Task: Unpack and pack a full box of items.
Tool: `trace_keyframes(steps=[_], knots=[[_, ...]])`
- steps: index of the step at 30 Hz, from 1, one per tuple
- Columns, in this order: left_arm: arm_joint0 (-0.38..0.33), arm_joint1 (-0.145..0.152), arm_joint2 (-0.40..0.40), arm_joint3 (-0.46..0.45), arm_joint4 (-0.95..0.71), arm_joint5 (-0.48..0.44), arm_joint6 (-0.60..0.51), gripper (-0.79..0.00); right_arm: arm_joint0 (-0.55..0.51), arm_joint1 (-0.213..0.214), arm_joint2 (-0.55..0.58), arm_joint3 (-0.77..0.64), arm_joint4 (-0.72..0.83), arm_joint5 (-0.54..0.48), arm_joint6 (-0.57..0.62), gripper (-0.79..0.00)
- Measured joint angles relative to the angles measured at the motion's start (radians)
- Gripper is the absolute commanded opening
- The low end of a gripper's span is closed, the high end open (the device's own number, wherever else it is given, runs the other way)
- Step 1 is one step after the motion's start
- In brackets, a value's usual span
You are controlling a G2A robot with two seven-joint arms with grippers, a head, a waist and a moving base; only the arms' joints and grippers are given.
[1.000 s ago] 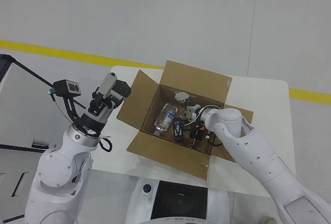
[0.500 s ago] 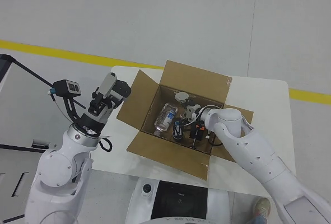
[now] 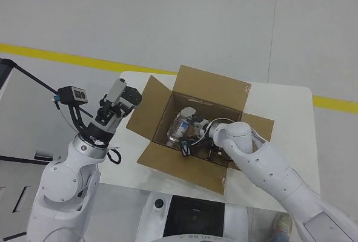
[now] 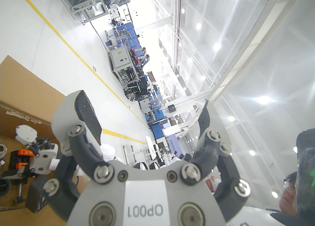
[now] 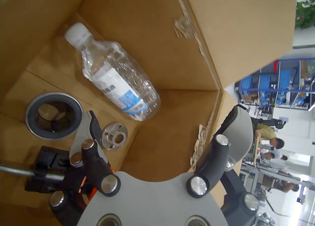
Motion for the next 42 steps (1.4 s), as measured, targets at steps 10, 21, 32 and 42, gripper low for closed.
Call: trace_keyframes(steps=[10,21,32,42], knots=[[0.000,0.000,0.000,0.000,0.000,0.000,0.000,0.000,0.078,-0.043,-0.072,0.124,-0.023,0.064,-0.009,0.000],[0.000,0.000,0.000,0.000,0.000,0.000,0.000,0.000,0.142,-0.076,-0.130,0.259,-0.076,0.056,-0.022,0.000],[0.000,0.000,0.000,0.000,0.000,0.000,0.000,0.000,0.174,-0.128,-0.175,0.373,-0.040,0.101,-0.028,-0.111],[0.000,0.000,0.000,0.000,0.000,0.000,0.000,0.000,0.197,-0.180,-0.215,0.486,-0.003,0.149,-0.057,-0.139]])
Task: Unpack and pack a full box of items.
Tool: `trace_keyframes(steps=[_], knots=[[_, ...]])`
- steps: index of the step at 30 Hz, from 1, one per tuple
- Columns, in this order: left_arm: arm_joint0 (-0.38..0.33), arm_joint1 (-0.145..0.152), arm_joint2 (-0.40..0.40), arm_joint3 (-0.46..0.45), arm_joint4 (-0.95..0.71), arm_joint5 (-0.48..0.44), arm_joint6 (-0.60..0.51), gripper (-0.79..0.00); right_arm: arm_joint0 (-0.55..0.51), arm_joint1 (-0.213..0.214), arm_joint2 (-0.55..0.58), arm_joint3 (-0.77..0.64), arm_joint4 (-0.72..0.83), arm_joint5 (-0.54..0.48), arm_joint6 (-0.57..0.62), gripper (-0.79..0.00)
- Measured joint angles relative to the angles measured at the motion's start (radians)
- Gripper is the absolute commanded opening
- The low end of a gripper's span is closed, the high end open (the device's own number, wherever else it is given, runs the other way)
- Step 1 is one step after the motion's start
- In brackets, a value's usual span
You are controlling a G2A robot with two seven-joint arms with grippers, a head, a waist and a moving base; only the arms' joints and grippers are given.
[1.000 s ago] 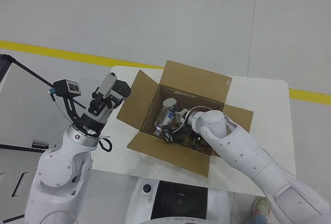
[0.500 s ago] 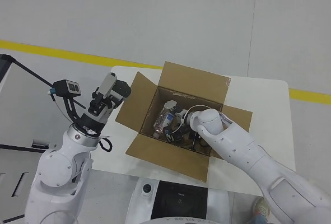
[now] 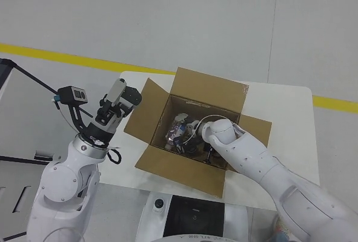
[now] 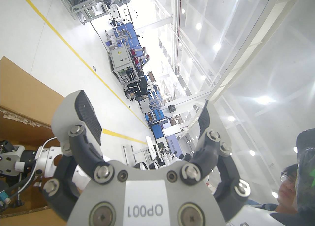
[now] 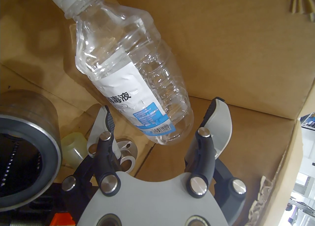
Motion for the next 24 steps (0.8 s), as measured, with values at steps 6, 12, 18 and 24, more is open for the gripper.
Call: trace_keyframes(steps=[6,12,18,24], knots=[[0.000,0.000,0.000,0.000,0.000,0.000,0.000,0.000,0.015,-0.027,-0.020,0.057,0.011,0.008,-0.018,-0.052],[0.000,0.000,0.000,0.000,0.000,0.000,0.000,0.000,0.030,-0.050,-0.032,0.110,0.020,0.019,-0.037,-0.034],[0.000,0.000,0.000,0.000,0.000,0.000,0.000,0.000,0.036,-0.070,-0.039,0.143,0.030,0.036,-0.044,-0.397],[0.000,0.000,0.000,0.000,0.000,0.000,0.000,0.000,0.036,-0.084,-0.043,0.168,0.039,0.056,-0.052,-0.496]])
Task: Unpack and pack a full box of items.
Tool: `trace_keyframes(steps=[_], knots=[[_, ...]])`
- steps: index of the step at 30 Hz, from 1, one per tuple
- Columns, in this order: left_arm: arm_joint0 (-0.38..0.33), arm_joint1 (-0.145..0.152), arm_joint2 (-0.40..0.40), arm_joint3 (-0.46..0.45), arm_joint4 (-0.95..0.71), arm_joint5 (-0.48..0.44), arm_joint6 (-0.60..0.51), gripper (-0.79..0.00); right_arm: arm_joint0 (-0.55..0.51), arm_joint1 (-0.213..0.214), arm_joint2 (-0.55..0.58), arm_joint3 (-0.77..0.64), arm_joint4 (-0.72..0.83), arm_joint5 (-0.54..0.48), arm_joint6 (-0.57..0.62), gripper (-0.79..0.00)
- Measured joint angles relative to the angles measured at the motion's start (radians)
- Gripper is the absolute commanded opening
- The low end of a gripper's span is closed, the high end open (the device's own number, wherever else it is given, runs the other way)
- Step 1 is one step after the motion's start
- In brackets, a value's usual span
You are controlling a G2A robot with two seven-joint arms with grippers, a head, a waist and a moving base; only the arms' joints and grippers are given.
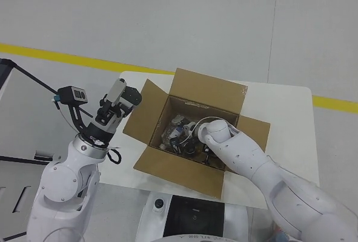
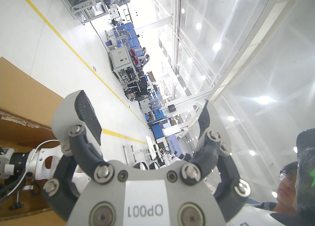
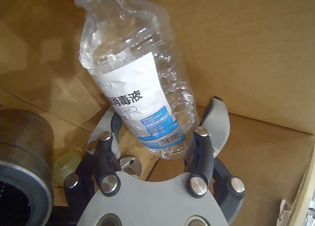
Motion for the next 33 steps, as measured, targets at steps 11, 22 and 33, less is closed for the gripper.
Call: trace_keyframes(steps=[11,22,33], knots=[[0.000,0.000,0.000,0.000,0.000,0.000,0.000,0.000,0.011,-0.018,-0.001,0.041,-0.001,0.020,-0.006,-0.785],[0.000,0.000,0.000,0.000,0.000,0.000,0.000,0.000,0.012,-0.017,0.006,0.042,-0.024,0.056,-0.012,-0.785],[0.000,0.000,0.000,0.000,0.000,0.000,0.000,0.000,-0.003,0.013,0.040,-0.023,-0.053,0.107,-0.055,-0.785]])
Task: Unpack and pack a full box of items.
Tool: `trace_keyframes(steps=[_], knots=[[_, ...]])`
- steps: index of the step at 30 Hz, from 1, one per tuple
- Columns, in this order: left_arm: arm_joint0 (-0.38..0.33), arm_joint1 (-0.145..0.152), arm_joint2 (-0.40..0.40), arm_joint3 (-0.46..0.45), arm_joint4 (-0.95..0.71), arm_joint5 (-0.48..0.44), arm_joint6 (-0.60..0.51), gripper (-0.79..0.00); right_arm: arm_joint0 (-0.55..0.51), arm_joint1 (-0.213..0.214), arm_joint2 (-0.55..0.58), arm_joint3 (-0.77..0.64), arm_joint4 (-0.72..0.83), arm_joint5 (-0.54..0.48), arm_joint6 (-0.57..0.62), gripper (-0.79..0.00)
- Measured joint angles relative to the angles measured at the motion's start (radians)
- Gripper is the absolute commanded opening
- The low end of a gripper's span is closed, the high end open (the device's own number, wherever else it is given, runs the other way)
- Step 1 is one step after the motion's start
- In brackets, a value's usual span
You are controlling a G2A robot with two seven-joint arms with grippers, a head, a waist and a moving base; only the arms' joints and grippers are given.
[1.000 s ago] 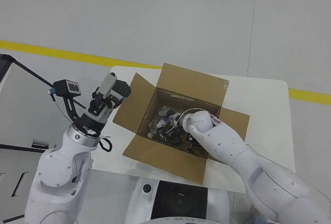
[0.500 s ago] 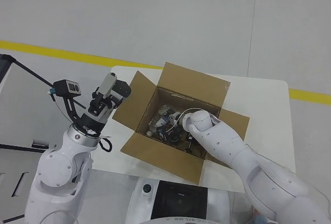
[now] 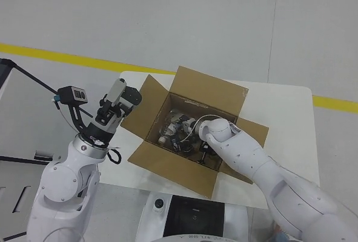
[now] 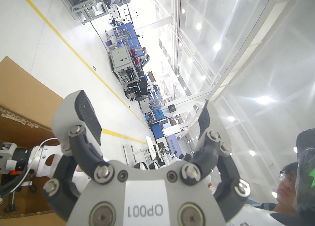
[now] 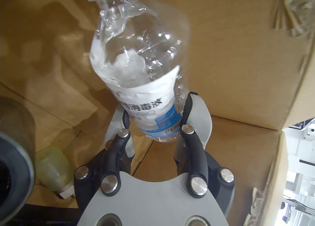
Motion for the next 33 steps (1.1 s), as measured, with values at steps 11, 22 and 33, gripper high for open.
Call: trace_keyframes(steps=[11,22,33], knots=[[0.000,0.000,0.000,0.000,0.000,0.000,0.000,0.000,-0.034,0.041,0.063,-0.069,0.023,-0.035,-0.049,-0.785],[0.000,0.000,0.000,0.000,0.000,0.000,0.000,0.000,-0.066,0.064,0.186,0.013,0.300,-0.118,-0.281,-0.785],[0.000,0.000,0.000,0.000,0.000,0.000,0.000,0.000,-0.044,0.061,0.170,0.016,0.280,-0.118,-0.304,-0.785]])
